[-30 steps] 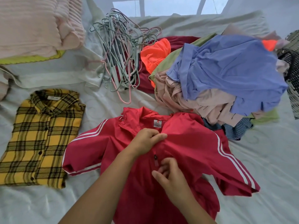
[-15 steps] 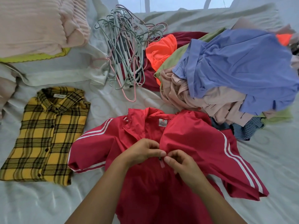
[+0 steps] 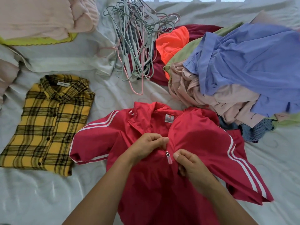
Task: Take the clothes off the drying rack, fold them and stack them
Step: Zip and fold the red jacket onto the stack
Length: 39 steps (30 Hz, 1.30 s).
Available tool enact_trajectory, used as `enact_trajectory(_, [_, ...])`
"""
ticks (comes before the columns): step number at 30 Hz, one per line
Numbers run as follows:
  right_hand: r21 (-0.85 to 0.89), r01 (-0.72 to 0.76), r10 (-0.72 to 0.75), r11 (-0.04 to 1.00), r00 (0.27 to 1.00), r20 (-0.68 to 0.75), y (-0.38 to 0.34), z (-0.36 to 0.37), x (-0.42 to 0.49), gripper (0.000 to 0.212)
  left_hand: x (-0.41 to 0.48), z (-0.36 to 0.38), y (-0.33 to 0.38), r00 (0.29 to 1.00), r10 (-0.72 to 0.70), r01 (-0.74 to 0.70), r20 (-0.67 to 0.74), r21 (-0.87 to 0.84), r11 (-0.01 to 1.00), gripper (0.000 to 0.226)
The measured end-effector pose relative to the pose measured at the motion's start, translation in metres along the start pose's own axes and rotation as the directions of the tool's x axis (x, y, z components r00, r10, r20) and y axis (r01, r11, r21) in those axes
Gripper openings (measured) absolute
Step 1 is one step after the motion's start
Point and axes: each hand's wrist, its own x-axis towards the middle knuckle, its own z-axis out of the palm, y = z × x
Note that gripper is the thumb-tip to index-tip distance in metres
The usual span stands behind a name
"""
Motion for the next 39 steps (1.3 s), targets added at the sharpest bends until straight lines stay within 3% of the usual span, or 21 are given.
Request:
enact_trajectory(4, [-0.007, 0.016, -0.017, 1.000, 0.999, -0.041, 0.003, 0.002, -0.001, 0.031, -0.015, -0.006, -0.003, 0.991, -0.028, 0.036, 0.131, -0.061, 0.997, 0.015])
enact_trajectory(11, [-0.029, 0.051, -0.053, 0.998, 0.993, -0.106, 0.009, 0.004, 0.005, 0.028, -0.014, 0.001, -0.012, 0.989, -0.051, 0.052, 0.139, -0.007, 0.999, 0.013])
enact_trajectory(16, [-0.113, 0.091, -0.094, 0.989, 0.995, -0.021, 0.012, 0.003, 0.007, 0.023, -0.017, 0.004, -0.018, 0.982, -0.050, 0.066, 0.180, -0.081, 0.995, 0.010])
enact_trajectory(18, [-0.040, 0.101, -0.101, 0.994, 0.995, -0.009, 0.014, 0.004, 0.007, 0.035, -0.017, 0.004, -0.019, 0.982, -0.048, 0.064, 0.182, -0.086, 0.994, 0.012])
enact_trajectory(21, [0.120, 0.056, -0.058, 0.991, 0.998, 0.013, 0.012, 0.006, 0.003, 0.078, -0.017, 0.004, -0.023, 0.989, -0.038, 0.057, 0.146, -0.125, 0.991, 0.009])
enact_trajectory(23, [0.122, 0.054, -0.058, 0.991, 0.998, 0.035, 0.012, 0.005, 0.000, 0.084, -0.018, 0.003, -0.025, 0.989, -0.034, 0.054, 0.144, -0.141, 0.989, 0.009])
enact_trajectory(26, [0.143, 0.073, -0.076, 0.987, 0.997, 0.019, 0.012, 0.003, -0.003, 0.076, -0.015, 0.005, -0.022, 0.987, -0.029, 0.051, 0.157, -0.139, 0.989, 0.007])
enact_trajectory(28, [0.154, 0.044, -0.047, 0.987, 0.999, 0.016, 0.017, -0.001, -0.001, 0.041, -0.014, 0.011, -0.017, 0.996, 0.034, -0.031, 0.086, -0.033, 0.999, 0.004])
enact_trajectory(29, [0.165, 0.019, -0.020, 0.986, 1.000, 0.007, 0.017, -0.003, -0.002, 0.020, -0.013, 0.014, -0.017, 0.993, 0.113, -0.114, 0.013, 0.140, 0.984, 0.017])
enact_trajectory(30, [0.191, -0.007, 0.009, 0.982, 1.000, -0.005, 0.018, -0.005, -0.002, 0.019, -0.013, 0.016, -0.018, 0.971, 0.236, -0.201, -0.041, 0.393, 0.897, 0.032])
enact_trajectory(32, [0.193, -0.028, 0.029, 0.981, 1.000, 0.000, 0.020, -0.010, -0.002, 0.026, -0.018, 0.021, -0.023, 0.859, 0.509, -0.336, 0.048, 0.804, 0.491, 0.050])
enact_trajectory(33, [0.184, -0.028, 0.032, 0.983, 0.999, -0.017, 0.017, -0.010, -0.004, 0.026, -0.021, 0.024, -0.024, 0.805, 0.578, -0.382, 0.136, 0.864, 0.328, 0.049])
enact_trajectory(34, [0.174, -0.022, 0.028, 0.985, 0.999, -0.029, 0.016, -0.010, -0.004, 0.026, -0.023, 0.027, -0.024, 0.775, 0.601, -0.420, 0.194, 0.870, 0.259, 0.042])
enact_trajectory(37, [0.111, 0.001, 0.001, 0.994, 1.000, -0.020, 0.014, -0.011, -0.009, 0.022, -0.025, 0.027, -0.019, 0.766, 0.612, -0.461, 0.196, 0.831, 0.311, 0.019])
enact_trajectory(39, [0.010, 0.052, -0.052, 0.999, 0.998, 0.027, 0.019, -0.010, -0.016, 0.019, -0.024, 0.028, -0.021, 0.785, 0.596, -0.439, 0.172, 0.833, 0.338, 0.021])
